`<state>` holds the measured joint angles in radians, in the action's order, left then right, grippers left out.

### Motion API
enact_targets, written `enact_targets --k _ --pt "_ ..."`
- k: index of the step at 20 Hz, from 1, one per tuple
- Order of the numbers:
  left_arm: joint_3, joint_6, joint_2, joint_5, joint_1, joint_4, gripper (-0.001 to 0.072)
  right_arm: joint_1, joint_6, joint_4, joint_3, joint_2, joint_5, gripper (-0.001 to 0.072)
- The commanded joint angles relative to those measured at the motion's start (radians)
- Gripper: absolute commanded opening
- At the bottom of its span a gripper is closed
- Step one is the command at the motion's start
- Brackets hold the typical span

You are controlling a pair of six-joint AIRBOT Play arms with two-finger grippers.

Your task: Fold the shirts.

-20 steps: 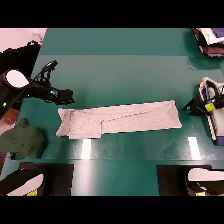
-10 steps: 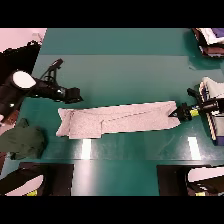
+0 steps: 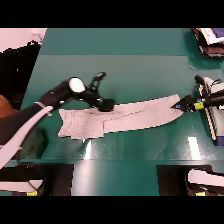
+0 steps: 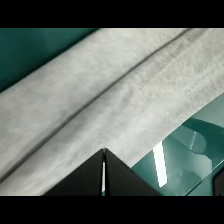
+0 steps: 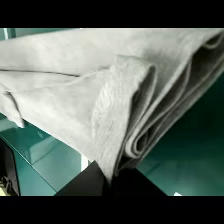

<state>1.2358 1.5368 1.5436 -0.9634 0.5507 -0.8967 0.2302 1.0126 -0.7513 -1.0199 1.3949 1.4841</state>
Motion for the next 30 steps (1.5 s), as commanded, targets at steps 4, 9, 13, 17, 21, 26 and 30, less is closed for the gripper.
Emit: enact_targets --k 4,9,13,17,21,26,30 --pt "0.135 0.001 0.162 0.01 0.104 0.014 0.0026 -0.159 0.134 0.074 -0.161 -0.19 0.01 0.0011" --pt "0.135 0.002 0.162 0.042 0.104 0.01 0.0025 -0.33 0.193 0.068 -0.327 -0.195 0.006 0.0011" --pt "0.129 0.01 0.174 0.037 0.104 -0.007 0.0025 -0.436 0.214 0.069 -0.383 -0.193 -0.008 0.0011" --pt "0.129 0.008 0.208 0.001 0.098 -0.029 0.0026 -0.521 0.214 0.069 -0.383 -0.193 -0.021 0.0011" --pt "0.158 0.005 0.151 -0.074 0.01 -0.053 0.0025 -0.613 0.209 0.069 -0.383 -0.193 -0.056 0.0011" --pt "0.161 0.001 -0.091 -0.153 -0.208 -0.241 0.0026 -0.822 0.209 0.07 -0.383 -0.153 -0.209 0.0012" --pt "0.161 0.0 -0.308 -0.208 -0.412 -0.409 0.0026 -1.049 0.177 0.082 -0.385 0.007 -0.434 0.0014"
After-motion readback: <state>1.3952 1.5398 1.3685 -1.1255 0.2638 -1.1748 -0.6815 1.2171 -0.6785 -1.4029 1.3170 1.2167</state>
